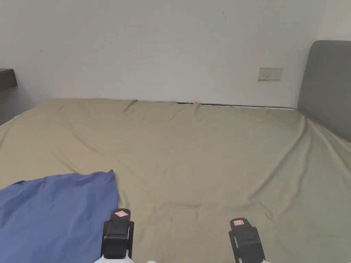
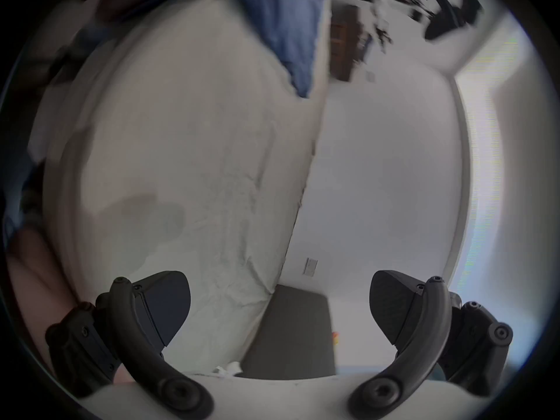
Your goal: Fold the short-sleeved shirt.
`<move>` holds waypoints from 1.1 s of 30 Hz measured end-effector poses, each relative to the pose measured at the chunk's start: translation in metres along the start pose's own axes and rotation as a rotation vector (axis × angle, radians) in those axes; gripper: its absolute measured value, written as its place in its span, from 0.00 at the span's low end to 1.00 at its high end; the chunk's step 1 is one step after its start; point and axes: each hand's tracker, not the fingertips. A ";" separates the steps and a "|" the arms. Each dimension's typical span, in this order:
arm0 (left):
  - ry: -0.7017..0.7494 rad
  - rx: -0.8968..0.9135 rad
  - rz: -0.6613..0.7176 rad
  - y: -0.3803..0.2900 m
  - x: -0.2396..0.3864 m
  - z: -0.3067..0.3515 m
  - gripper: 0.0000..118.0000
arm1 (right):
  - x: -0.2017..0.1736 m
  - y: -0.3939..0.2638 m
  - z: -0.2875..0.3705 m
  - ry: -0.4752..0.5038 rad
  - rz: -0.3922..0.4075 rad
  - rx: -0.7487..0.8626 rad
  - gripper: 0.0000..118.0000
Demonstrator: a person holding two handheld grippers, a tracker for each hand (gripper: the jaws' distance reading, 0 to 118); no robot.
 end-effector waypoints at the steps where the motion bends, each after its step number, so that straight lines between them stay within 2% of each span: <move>1: 0.024 -0.006 0.089 -0.004 -0.011 0.001 1.00 | 0.010 -0.002 -0.002 -0.019 -0.115 -0.011 1.00; 2: 0.047 -0.007 0.213 -0.005 -0.023 -0.001 1.00 | 0.024 -0.004 -0.005 -0.058 -0.283 -0.019 1.00; 3: 0.098 -0.015 0.395 -0.008 -0.038 -0.003 1.00 | 0.042 -0.011 -0.006 -0.066 -0.494 -0.018 1.00; 4: 0.162 -0.025 0.659 -0.013 -0.066 0.003 1.00 | 0.068 -0.023 -0.005 -0.028 -0.791 -0.026 1.00; 5: 0.190 -0.040 0.911 -0.021 -0.096 0.010 1.00 | 0.092 -0.041 -0.005 0.045 -1.198 -0.023 1.00; 7: 0.148 -0.069 1.347 -0.049 -0.132 0.012 1.00 | 0.105 -0.089 -0.003 0.149 -1.813 0.073 1.00; 8: 0.085 -0.016 1.614 -0.072 -0.139 0.016 1.00 | 0.105 -0.108 -0.001 0.149 -2.037 0.129 1.00; 9: 0.015 0.028 1.831 -0.101 -0.120 0.001 1.00 | 0.099 -0.121 0.001 0.121 -2.193 0.162 1.00; 10: -0.041 0.045 2.022 -0.119 -0.113 -0.003 1.00 | 0.094 -0.129 0.002 0.068 -2.289 0.158 1.00; 11: -0.060 -0.021 2.114 -0.131 -0.107 -0.009 1.00 | 0.094 -0.132 0.004 0.031 -2.296 0.107 1.00; 12: -0.075 -0.101 2.149 -0.137 -0.102 -0.015 1.00 | 0.093 -0.133 0.005 0.010 -2.264 0.060 1.00; 14: -0.128 -0.242 2.047 -0.140 -0.089 -0.028 1.00 | 0.090 -0.135 0.003 -0.013 -2.098 0.034 1.00; 16: -0.156 -0.227 1.944 -0.138 -0.080 -0.033 1.00 | 0.091 -0.126 -0.001 -0.025 -1.962 -0.012 1.00; 18: -0.135 -0.178 1.796 -0.119 -0.087 -0.031 1.00 | 0.091 -0.119 -0.001 -0.037 -1.875 -0.021 1.00; 20: -0.080 -0.091 1.696 -0.106 -0.094 -0.022 1.00 | 0.093 -0.110 -0.002 -0.034 -1.831 0.012 1.00; 23: -0.058 0.006 1.652 -0.093 -0.098 -0.012 1.00 | 0.095 -0.101 0.001 -0.035 -1.782 0.039 1.00; 27: -0.180 -0.002 1.691 -0.092 -0.098 -0.012 1.00 | 0.097 -0.091 0.005 -0.047 -1.747 0.066 1.00; 33: -0.145 -0.011 1.721 -0.098 -0.103 -0.012 1.00 | 0.100 -0.086 0.008 -0.049 -1.708 0.095 1.00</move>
